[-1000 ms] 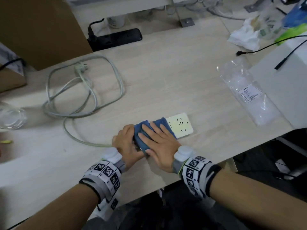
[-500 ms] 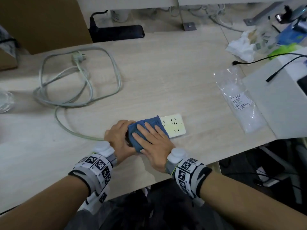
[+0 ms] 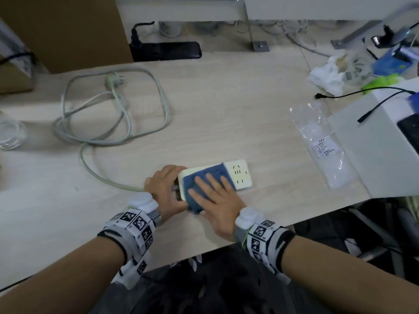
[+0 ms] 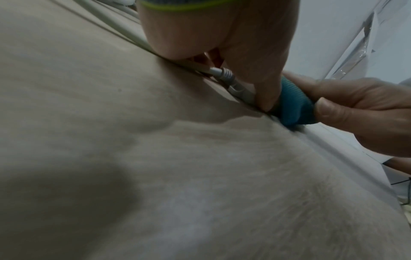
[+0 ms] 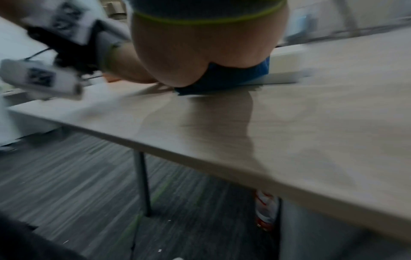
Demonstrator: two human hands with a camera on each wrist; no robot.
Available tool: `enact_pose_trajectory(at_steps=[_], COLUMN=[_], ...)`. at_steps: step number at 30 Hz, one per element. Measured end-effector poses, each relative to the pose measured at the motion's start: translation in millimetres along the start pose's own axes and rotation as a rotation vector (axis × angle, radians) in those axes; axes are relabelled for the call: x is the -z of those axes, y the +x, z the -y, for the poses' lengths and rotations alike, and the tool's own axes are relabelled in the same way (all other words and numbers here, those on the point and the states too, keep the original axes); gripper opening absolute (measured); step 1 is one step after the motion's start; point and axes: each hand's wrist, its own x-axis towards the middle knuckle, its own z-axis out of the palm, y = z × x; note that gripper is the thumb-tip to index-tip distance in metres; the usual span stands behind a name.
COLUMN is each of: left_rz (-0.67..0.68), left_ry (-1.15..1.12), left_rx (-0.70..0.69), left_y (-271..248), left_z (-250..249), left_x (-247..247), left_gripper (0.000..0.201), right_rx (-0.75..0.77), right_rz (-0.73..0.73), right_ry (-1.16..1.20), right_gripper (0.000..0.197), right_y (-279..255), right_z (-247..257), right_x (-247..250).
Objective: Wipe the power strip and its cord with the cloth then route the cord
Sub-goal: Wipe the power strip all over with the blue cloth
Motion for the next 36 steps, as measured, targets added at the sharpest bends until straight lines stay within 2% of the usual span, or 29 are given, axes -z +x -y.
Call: enact_pose_trajectory(at_steps=[3,6,11,13,17,19,21,23,26,28,30,33,36], left_rz=[0.012,0.016,0.046,0.054,0.055,0.038,0.017,-0.002,-0.022,-0.022,-0.021,-0.004,0.041], left_ry=[0.021,0.015,0.011,0.022,0.028,0.031,0.041,0.047,0.067,0.076,0.08,0.078,0.068], left_rx=[0.008,0.008,-0.014,-0.013,-0.002,-0.001,-0.006,-0.011,-0.021,-0.026,-0.016,-0.01,-0.002], left_y=[2.5,3.1,1.9,1.4,-0.8,-1.4,-1.3,-0.7,0.3,0.2,0.9,1.9,1.3], left_z=[4.3,4.1,1.6,1.0,0.5,0.9,1.7,2.1,1.8,2.0,2.7,2.4,0.2], left_x=[-1.5,-0.4,5.0,6.9,5.7,3.2,0.1,-1.8,-1.9,-2.8,-4.3,-3.1,3.1], left_gripper=[0.065,0.069,0.07,0.07,0.069,0.07,0.07,0.068,0.068,0.07,0.072,0.073,0.072], right_rx=[0.044,0.085,-0.108,-0.131,-0.119,-0.042,0.065,0.122,0.124,0.111,0.119,0.141,0.105], right_rz=[0.011,0.052,0.014,0.01,-0.045,-0.075,-0.1,-0.16,-0.285,-0.317,-0.245,-0.044,-0.024], right_ry=[0.01,0.007,0.106,0.165,0.071,0.033,0.091,0.17,0.286,0.305,0.206,0.056,0.113], right_gripper=[0.055,0.055,0.052,0.052,0.053,0.06,0.064,0.053,0.024,0.021,0.022,0.038,0.031], right_y=[16.6,15.0,-18.3,-24.2,-15.3,-9.2,-0.5,14.0,36.7,40.3,35.3,26.2,22.8], right_z=[13.9,-5.9,-75.7,-88.1,-71.5,-51.1,-30.1,-15.0,-12.0,-16.4,-23.6,-37.2,-57.5], right_x=[0.4,5.8,16.4,20.7,13.3,3.0,-1.1,3.9,25.2,37.1,42.7,41.7,47.5])
